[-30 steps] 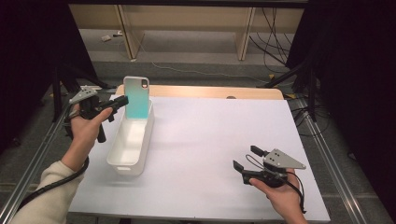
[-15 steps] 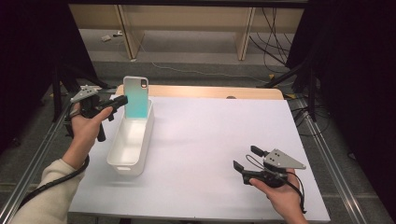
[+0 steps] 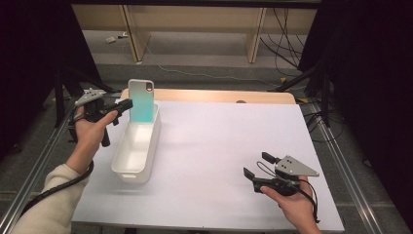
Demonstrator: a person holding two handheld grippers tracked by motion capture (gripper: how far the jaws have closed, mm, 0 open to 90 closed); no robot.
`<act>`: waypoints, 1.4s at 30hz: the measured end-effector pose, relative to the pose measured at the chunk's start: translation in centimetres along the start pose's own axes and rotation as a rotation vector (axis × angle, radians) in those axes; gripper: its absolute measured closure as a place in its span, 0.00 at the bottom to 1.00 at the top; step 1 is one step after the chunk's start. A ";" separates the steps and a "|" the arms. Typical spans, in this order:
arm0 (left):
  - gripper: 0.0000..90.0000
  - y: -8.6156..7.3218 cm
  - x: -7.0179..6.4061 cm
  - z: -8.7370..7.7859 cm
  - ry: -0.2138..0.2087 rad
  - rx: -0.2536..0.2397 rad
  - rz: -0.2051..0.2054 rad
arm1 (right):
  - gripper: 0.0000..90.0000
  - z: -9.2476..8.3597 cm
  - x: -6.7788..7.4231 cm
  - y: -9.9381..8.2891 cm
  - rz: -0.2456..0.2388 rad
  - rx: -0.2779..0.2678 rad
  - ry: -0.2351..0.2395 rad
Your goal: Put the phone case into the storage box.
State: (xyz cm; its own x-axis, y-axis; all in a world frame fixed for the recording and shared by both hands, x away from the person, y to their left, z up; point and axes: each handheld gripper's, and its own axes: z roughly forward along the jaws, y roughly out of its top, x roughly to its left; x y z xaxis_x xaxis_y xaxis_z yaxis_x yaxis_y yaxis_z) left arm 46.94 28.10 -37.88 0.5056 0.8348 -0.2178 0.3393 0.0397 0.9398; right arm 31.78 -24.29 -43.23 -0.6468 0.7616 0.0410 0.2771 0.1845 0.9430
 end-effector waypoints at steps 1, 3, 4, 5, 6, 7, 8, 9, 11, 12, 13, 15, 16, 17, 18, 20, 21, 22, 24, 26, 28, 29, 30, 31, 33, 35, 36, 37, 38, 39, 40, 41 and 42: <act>0.93 0.0 0.0 0.1 -0.001 -0.002 -0.003 | 0.19 0.0 0.0 0.0 0.007 0.000 0.003; 0.93 0.0 0.0 0.3 0.005 -0.001 -0.004 | 0.19 0.0 0.0 0.0 0.009 0.000 0.004; 0.93 0.1 0.1 0.3 0.005 -0.002 -0.001 | 0.19 0.1 0.0 -0.1 0.002 -0.008 0.002; 0.93 0.1 0.1 0.4 0.006 -0.004 -0.004 | 0.19 -0.1 -0.1 0.0 -0.007 0.010 -0.007; 0.93 0.2 0.1 0.5 0.003 -0.004 -0.005 | 0.19 0.1 0.0 -0.1 0.002 -0.007 0.002; 0.93 0.2 0.1 0.5 0.003 -0.004 -0.004 | 0.19 0.0 0.0 -0.1 0.011 -0.003 0.006; 0.93 0.2 0.1 0.5 0.004 -0.003 -0.003 | 0.19 -0.1 0.0 0.0 0.004 0.012 -0.005; 0.93 0.3 0.1 0.6 0.004 -0.004 -0.003 | 0.19 -0.1 0.0 0.0 0.004 0.009 -0.003; 0.93 0.4 0.2 0.7 0.008 -0.003 -0.005 | 0.19 -0.1 -0.1 0.0 -0.005 -0.002 -0.007; 0.93 0.4 0.2 0.7 0.010 -0.002 -0.002 | 0.19 -0.1 0.0 0.0 0.011 0.004 -0.004; 0.93 0.4 0.3 0.7 0.012 -0.003 -0.003 | 0.19 -0.1 0.0 -0.1 0.011 0.003 -0.009; 0.93 0.5 0.4 0.9 0.016 0.001 -0.003 | 0.19 -0.1 0.0 -0.1 0.011 0.002 -0.004; 0.93 0.5 0.4 0.9 0.017 0.001 -0.004 | 0.19 -0.1 0.0 -0.1 0.009 0.004 -0.010; 0.93 0.5 0.4 1.0 0.018 0.002 -0.003 | 0.19 -0.1 0.0 -0.1 0.010 0.003 -0.003; 0.93 0.5 0.5 1.0 0.018 0.005 -0.002 | 0.19 -0.1 0.0 -0.1 0.009 0.003 -0.004; 0.93 0.5 0.5 1.2 0.018 0.006 -0.003 | 0.19 -0.1 0.0 0.0 0.005 0.010 -0.007; 0.93 0.4 0.6 1.2 0.020 0.006 -0.002 | 0.19 -0.1 0.0 0.0 0.007 0.011 -0.008; 0.93 0.4 0.6 1.3 0.022 0.007 -0.001 | 0.19 -0.1 0.0 0.0 0.006 0.010 -0.007; 0.93 0.4 0.6 1.5 0.024 0.011 -0.004 | 0.19 -0.1 0.0 0.0 0.009 0.011 -0.007; 0.93 0.4 0.7 1.6 0.028 0.015 -0.004 | 0.19 -0.1 0.0 -0.1 0.010 0.004 -0.007; 0.93 0.3 0.8 1.7 0.031 0.017 -0.004 | 0.19 -0.2 0.0 0.0 0.014 0.002 -0.004; 0.93 0.3 0.9 1.8 0.034 0.017 -0.005 | 0.19 -0.2 0.0 0.0 0.001 0.006 -0.011; 0.93 0.3 1.0 1.8 0.035 0.017 -0.005 | 0.19 -0.2 -0.1 0.0 0.005 0.005 -0.004; 0.93 0.3 1.0 1.9 0.036 0.018 -0.007 | 0.19 -0.2 0.0 0.0 0.011 0.007 -0.002; 0.93 0.3 1.1 1.9 0.037 0.022 -0.007 | 0.19 -0.2 0.0 -0.1 0.013 0.007 -0.001; 0.93 0.3 1.1 2.0 0.038 0.022 -0.007 | 0.19 -0.1 0.0 -0.1 0.015 0.003 -0.003; 0.93 0.3 1.1 2.1 0.040 0.021 -0.011 | 0.19 -0.1 0.0 -0.1 0.015 0.003 -0.003; 0.93 0.3 1.2 2.1 0.040 0.020 -0.012 | 0.19 -0.1 0.0 -0.1 0.014 0.003 -0.004; 0.93 0.3 1.2 2.2 0.041 0.020 -0.014 | 0.19 -0.2 0.0 -0.1 0.013 0.002 -0.007; 0.93 0.3 1.2 2.2 0.041 0.022 -0.013 | 0.19 -0.2 0.0 -0.1 0.014 0.002 -0.003; 0.93 0.3 1.2 2.3 0.044 0.023 -0.011 | 0.19 -0.1 0.0 -0.1 0.013 0.002 -0.005; 0.93 0.3 1.2 2.3 0.044 0.024 -0.012 | 0.19 -0.2 0.0 -0.1 0.015 0.002 -0.001; 0.93 0.3 1.3 2.3 0.045 0.026 -0.008 | 0.19 -0.2 0.0 -0.1 0.014 0.002 -0.002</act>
State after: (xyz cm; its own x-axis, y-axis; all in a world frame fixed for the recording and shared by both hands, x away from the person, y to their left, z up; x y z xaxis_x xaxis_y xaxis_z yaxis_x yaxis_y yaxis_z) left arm 49.56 27.90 -38.45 0.4663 0.8586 -0.2130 0.3643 0.0330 0.9307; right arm 31.65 -24.39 -43.24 -0.6413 0.7654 0.0536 0.2875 0.1749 0.9417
